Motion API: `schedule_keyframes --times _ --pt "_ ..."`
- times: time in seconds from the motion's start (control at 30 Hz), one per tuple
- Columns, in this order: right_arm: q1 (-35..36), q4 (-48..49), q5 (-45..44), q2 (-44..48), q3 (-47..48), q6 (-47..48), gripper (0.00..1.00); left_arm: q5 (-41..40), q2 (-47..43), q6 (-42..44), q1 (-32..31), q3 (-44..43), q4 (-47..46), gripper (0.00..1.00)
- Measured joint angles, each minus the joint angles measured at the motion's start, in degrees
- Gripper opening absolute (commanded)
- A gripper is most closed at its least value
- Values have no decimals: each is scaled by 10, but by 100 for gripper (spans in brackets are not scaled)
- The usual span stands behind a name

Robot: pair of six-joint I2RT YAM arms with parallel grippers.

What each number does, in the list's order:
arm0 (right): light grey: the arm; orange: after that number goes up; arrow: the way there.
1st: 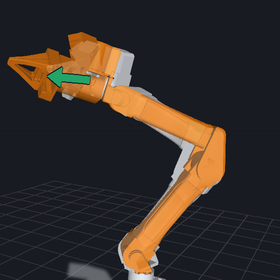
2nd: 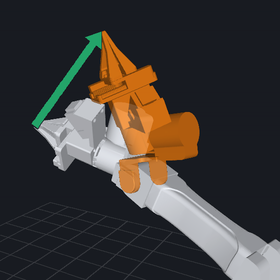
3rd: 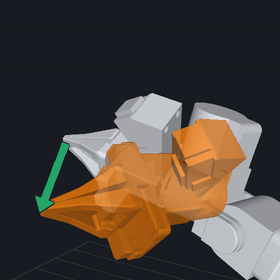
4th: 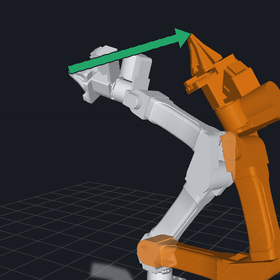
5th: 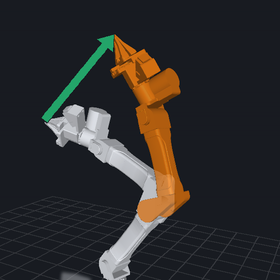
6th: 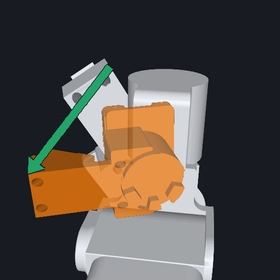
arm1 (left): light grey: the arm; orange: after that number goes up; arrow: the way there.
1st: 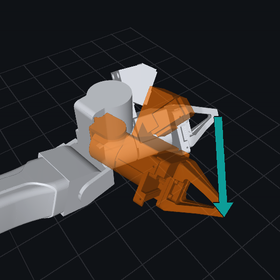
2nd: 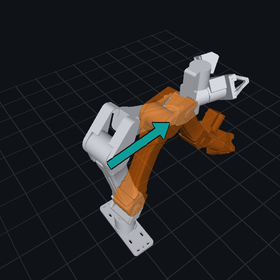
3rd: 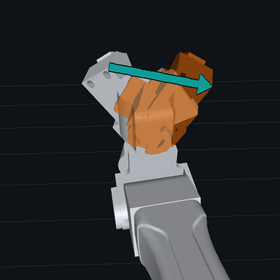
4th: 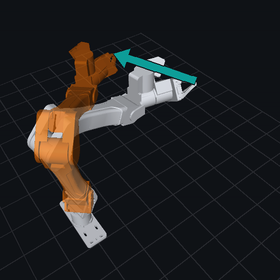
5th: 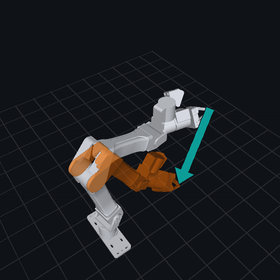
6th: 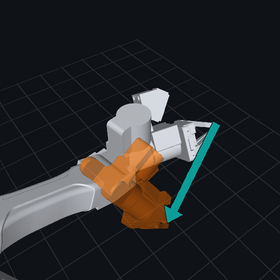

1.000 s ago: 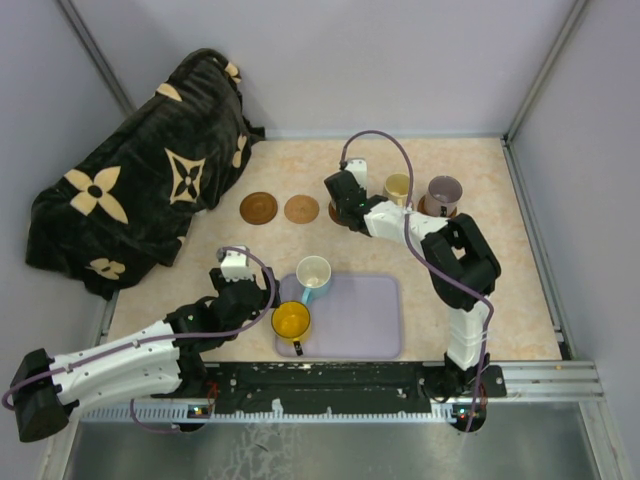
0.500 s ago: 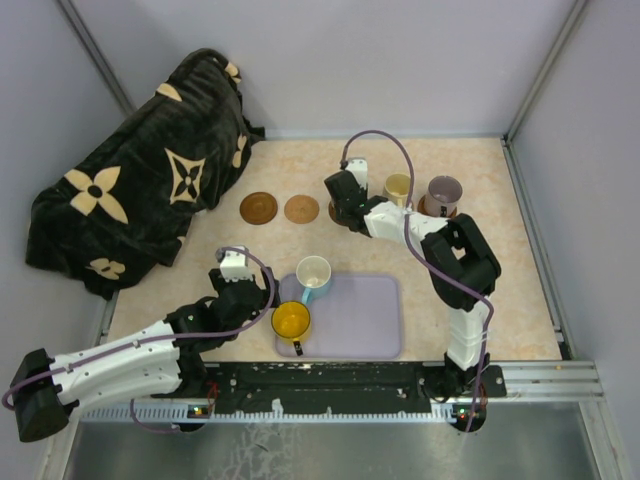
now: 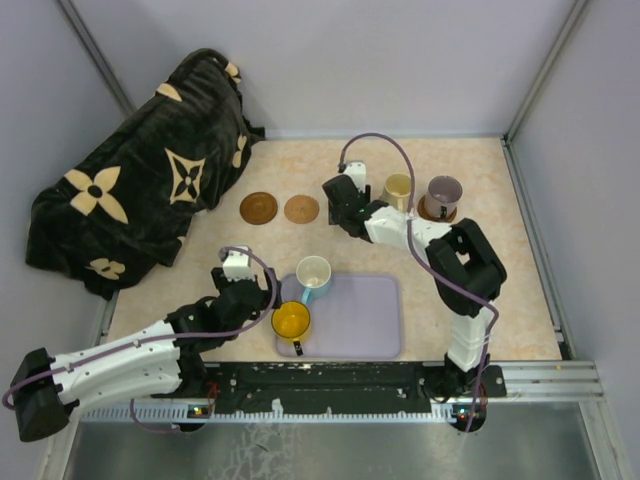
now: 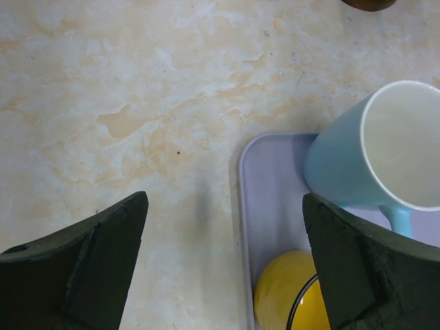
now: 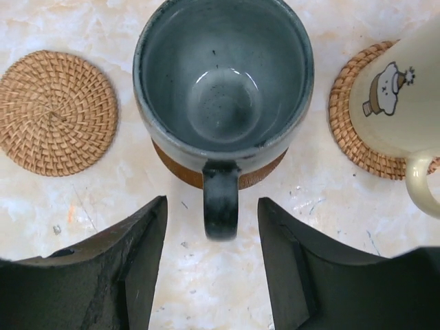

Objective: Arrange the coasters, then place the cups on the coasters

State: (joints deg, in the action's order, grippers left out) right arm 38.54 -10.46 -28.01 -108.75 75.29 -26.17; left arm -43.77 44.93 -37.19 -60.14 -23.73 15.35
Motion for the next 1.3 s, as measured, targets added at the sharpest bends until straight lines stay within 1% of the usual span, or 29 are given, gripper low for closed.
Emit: schedule_keyframes --times 0.2,0.43,0.63,0.7,0.77,0.83,0.87,0.9,1.1,1.3 --pt "16 -2 -10 68 -34 0 58 37 1 59 0 0 -34 100" --pt "27 -1 -26 200 -93 0 61 107 9 115 0 -18 -79 100" --pt "27 -5 -44 302 -140 -5 62 167 47 135 0 -45 -96 92" --pt "27 -12 -48 333 -154 -7 62 185 57 137 0 -49 -99 88" --pt "27 -19 -52 359 -165 -9 62 203 68 139 0 -55 -98 81" --pt "27 -29 -56 386 -176 -11 63 216 81 138 0 -64 -94 68" --pt "27 -35 -57 400 -182 -12 63 220 86 137 0 -67 -92 62" --pt "27 -41 -59 410 -185 -14 64 224 89 136 0 -70 -90 61" --pt "27 -63 -67 475 -213 -22 64 238 96 126 -1 -75 -76 63" --pt "29 -82 -67 515 -238 -30 65 249 123 114 -2 -90 -62 64"
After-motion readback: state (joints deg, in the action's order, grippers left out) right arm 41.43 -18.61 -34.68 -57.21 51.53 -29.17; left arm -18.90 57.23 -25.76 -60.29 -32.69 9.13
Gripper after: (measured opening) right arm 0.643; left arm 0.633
